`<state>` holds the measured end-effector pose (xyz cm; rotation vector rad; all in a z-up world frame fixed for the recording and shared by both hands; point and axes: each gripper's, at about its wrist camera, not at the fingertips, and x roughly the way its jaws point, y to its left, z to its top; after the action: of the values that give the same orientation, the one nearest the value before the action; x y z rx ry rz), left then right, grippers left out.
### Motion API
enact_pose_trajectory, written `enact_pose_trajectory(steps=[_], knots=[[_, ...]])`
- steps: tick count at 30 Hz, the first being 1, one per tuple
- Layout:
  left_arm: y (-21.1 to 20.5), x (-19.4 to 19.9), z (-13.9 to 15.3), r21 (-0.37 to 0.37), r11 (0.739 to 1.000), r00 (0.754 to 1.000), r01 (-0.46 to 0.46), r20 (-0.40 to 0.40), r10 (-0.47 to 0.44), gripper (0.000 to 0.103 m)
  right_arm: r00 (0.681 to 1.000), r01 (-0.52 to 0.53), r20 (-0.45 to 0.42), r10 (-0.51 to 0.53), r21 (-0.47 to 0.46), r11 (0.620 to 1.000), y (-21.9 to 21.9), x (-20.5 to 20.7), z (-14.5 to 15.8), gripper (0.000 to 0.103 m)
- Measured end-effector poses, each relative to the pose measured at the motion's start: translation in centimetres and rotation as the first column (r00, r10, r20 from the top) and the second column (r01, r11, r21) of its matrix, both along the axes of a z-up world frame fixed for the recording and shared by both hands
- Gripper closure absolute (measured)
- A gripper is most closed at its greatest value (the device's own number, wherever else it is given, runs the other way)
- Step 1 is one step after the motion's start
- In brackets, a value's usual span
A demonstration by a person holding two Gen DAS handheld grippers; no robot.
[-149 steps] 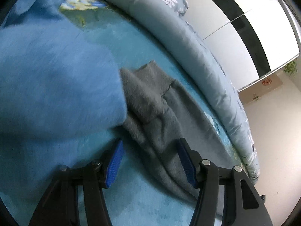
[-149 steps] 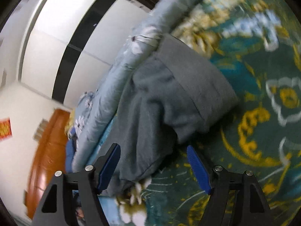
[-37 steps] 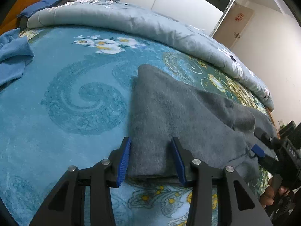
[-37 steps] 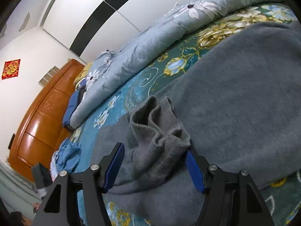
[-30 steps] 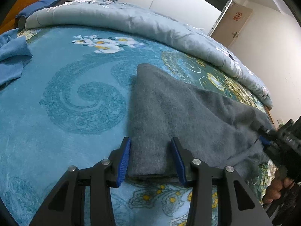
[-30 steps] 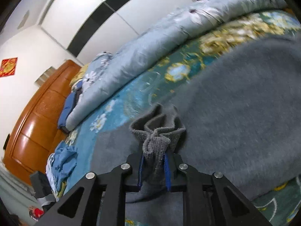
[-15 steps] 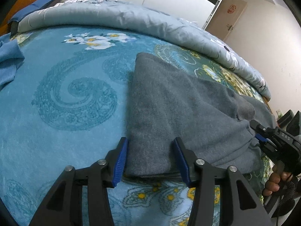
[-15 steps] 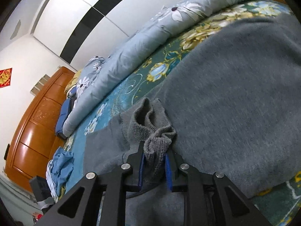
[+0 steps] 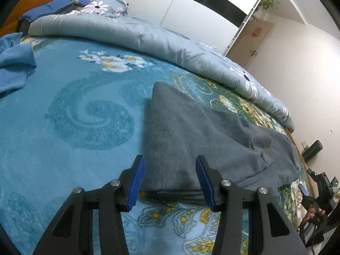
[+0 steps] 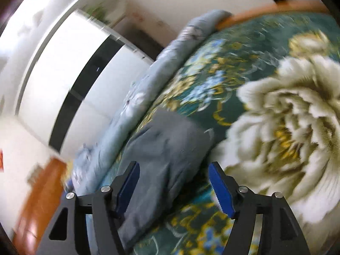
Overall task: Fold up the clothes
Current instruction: 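Press the folded sweatshirt flat with the left gripper while the right gripper grasps the cuff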
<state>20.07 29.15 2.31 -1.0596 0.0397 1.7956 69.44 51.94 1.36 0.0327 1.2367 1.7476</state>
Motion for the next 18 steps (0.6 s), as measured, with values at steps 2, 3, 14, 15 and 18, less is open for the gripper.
enact_pose_trajectory(steps=[2, 3, 14, 15, 18], knots=[[-0.1, 0.3, -0.1, -0.004, 1.000, 1.000, 0.004, -0.008, -0.004, 0.052, 0.999, 0.000, -0.039, -0.001, -0.040, 0.999, 1.5, -0.3, -1.0, 0.032], [-0.1, 0.5, -0.1, -0.006, 1.000, 1.000, 0.006, -0.016, -0.006, 0.052, 0.998, 0.000, -0.057, -0.004, -0.064, 0.998, 2.1, -0.5, -1.6, 0.032], [-0.4, 0.7, -1.1, 0.003, 1.000, 1.000, 0.015, -0.011, -0.015, 0.052, 0.986, 0.049, -0.150, -0.068, -0.125, 0.991, 5.1, -1.4, -2.4, 0.040], [-0.5, 0.5, -1.3, 0.006, 1.000, 1.000, 0.015, 0.001, -0.015, 0.052, 0.985, 0.051, -0.156, -0.071, -0.126, 0.991, 5.3, -1.4, -2.3, 0.056], [-0.6, 0.2, -1.5, 0.014, 1.000, 0.999, 0.018, 0.029, -0.018, 0.052, 0.992, 0.039, -0.116, -0.051, -0.104, 0.994, 5.5, -1.8, -0.5, 0.079]])
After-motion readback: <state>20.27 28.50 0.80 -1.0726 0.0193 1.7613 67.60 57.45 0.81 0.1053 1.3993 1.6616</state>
